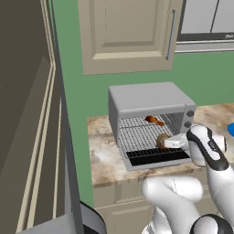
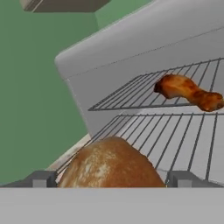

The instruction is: Open the toaster oven door. Place the bread on the bottom rack in the toaster oven and place the chicken drumstick on the top rack.

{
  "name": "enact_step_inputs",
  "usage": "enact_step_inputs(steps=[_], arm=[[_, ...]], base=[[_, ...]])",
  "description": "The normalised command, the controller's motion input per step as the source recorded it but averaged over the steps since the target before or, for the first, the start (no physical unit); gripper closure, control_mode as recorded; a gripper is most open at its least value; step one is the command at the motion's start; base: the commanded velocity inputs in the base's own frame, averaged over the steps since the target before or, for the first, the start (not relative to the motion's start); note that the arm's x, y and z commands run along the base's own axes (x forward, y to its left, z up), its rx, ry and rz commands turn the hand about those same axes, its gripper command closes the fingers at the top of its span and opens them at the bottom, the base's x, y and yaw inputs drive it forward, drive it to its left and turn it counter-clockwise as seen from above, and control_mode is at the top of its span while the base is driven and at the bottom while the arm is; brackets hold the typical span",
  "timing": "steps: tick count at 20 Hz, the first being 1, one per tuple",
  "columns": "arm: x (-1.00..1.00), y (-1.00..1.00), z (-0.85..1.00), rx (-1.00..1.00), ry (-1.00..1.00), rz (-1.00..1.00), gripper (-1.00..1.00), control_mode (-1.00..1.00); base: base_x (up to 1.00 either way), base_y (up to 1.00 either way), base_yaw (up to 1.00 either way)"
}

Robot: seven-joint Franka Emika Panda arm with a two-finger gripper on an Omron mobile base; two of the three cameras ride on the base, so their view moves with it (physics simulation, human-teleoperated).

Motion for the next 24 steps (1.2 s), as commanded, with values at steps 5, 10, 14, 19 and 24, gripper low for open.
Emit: enact_step_inputs(steps=[5,10,14,19,24], arm=[[0.29,0.00,-0.43,0.00,-0.05,0.00,1.00,-1.00],[0.22,0.00,-0.36,-0.01,-0.07,0.00,1.00,-1.00],[0.04,0.00,-0.06,0.00,-0.11,0.00,-1.00,-1.00],[0.00,0.00,-0.05,0.00,-0.12,0.00,-1.00,-1.00],[0.00,0.00,0.05,0.00,-0.08,-0.06,-1.00,-1.00]], base=[[0.00,0.00,0.00],[0.00,0.00,0.00],[0.00,0.00,0.00],[0.00,0.00,0.00],[0.00,0.00,0.00]])
